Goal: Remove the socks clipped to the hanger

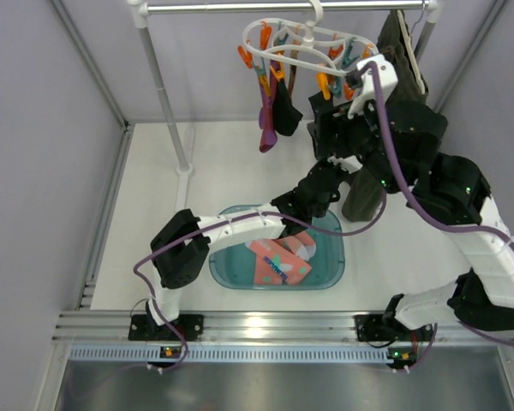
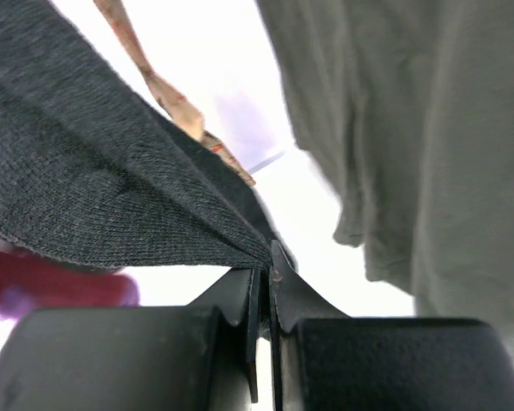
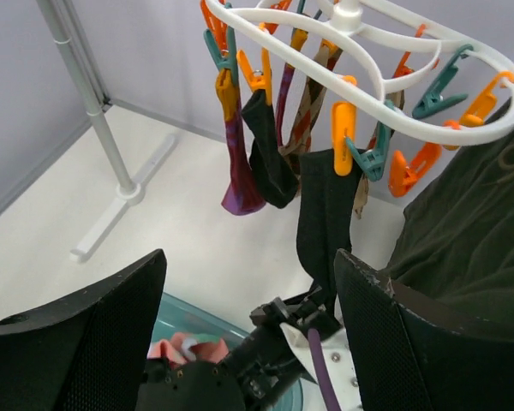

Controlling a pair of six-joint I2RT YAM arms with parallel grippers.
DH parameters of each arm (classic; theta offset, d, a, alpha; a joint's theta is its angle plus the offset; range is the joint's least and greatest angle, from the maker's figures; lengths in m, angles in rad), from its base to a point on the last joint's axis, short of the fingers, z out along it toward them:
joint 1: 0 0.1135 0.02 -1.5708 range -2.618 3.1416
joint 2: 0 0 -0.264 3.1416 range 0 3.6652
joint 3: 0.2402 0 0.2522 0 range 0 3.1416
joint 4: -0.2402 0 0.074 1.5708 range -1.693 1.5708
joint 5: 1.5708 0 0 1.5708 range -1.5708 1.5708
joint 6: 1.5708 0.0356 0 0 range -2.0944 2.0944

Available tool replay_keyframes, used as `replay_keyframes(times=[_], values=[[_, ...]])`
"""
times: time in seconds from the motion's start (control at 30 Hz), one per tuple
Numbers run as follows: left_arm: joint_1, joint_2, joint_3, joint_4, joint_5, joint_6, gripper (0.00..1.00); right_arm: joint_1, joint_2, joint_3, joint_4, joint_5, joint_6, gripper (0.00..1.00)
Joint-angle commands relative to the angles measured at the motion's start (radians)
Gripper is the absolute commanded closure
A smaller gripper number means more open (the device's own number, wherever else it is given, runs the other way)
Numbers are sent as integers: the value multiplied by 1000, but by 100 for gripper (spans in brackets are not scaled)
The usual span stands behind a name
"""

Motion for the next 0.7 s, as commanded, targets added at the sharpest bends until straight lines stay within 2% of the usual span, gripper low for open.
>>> replay_keyframes(times=[0.0,0.2,0.4,0.67], values=[[-6,-11,29,-16,-100,31,100,-24,68,48,25,14,-48,26],[-2,-18,22,-15,-126,46,100,-104,226,155,74,-1,-60,34],[-2,-12,32,-13,-128,48,100,-182,329,209,146,114,-65,43],[-2,-14,42,-13,-117,66,100,-216,418,223,215,231,-106,45]])
